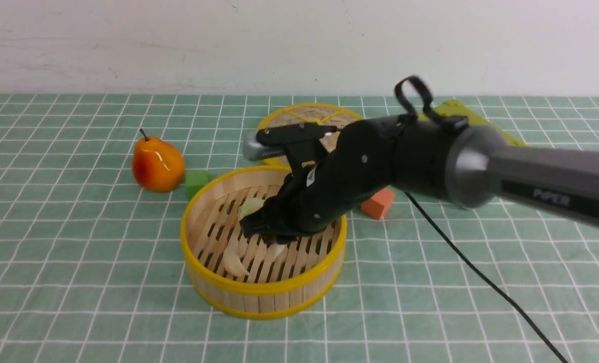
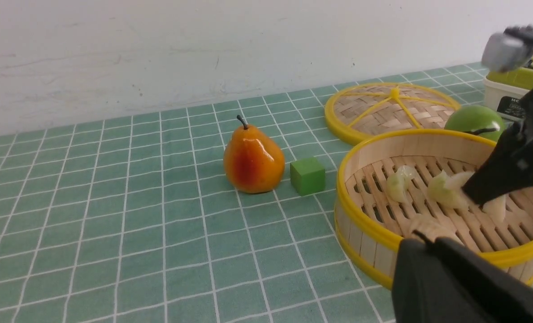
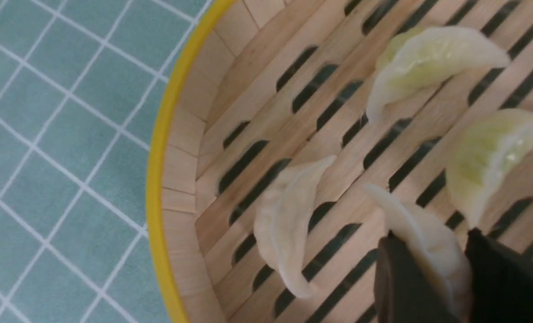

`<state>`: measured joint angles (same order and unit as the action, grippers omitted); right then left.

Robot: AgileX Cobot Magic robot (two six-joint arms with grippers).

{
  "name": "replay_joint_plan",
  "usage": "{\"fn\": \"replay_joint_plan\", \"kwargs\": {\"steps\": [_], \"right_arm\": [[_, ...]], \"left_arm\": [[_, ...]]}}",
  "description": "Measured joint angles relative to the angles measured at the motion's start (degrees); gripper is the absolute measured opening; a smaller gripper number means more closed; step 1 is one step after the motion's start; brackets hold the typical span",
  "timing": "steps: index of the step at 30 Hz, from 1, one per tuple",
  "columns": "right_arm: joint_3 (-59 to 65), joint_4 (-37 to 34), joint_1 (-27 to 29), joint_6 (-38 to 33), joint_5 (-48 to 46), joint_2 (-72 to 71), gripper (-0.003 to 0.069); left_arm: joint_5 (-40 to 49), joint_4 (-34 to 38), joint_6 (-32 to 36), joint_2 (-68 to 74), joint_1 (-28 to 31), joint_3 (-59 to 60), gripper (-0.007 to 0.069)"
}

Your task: Put the dumplings into the steamer on the table with the blue tablecloth.

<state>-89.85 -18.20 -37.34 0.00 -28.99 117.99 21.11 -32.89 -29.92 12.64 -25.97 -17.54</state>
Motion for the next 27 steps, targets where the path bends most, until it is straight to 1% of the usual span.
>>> {"fn": "replay_joint_plan", "kwargs": {"steps": [9, 12, 16, 17, 18, 20, 22, 24, 27], "right_arm": [[-0.05, 0.0, 0.06, 0.0, 1.08, 3.07, 0.0189], [-0.05, 0.0, 0.06, 0.0, 1.08, 3.07, 0.0253], [-0.63, 0.0, 0.06, 0.0, -0.93, 2.25, 0.0389], [-0.64, 0.0, 0.06, 0.0, -1.03, 2.11, 0.0395], [-1.24, 0.7, 0.06, 0.0, -2.0, 0.53, 0.0439], [-2.15, 2.13, 0.06, 0.0, -3.14, -1.88, 0.047], [-3.22, 4.06, 0.06, 0.0, -4.7, -4.72, 0.0474], [-4.73, 6.45, 0.06, 0.0, -6.94, -9.11, 0.046], [-6.15, 11.89, 0.06, 0.0, -12.49, -17.02, 0.0373]], "left_arm": [[0.0, 0.0, 0.0, 0.0, 0.0, 0.0, 0.002], [0.0, -0.05, 0.0, 0.0, 0.0, 0.0, 0.002], [-0.48, -0.05, 0.0, 0.0, 0.0, 0.01, 0.0022], [-0.57, -0.05, 0.0, 0.0, 0.0, 0.01, 0.0022], [-0.83, -0.05, 0.0, 0.0, 0.0, 0.01, 0.0024], [-0.87, -0.05, 0.0, 0.0, 0.0, 0.06, 0.0027], [-0.87, -0.12, 0.0, 0.0, 0.0, 0.13, 0.0028], [-0.89, -0.18, 0.0, 0.0, 0.0, 0.19, 0.0029], [-0.94, -0.18, 0.0, 0.0, 0.0, 0.19, 0.0034]]}}
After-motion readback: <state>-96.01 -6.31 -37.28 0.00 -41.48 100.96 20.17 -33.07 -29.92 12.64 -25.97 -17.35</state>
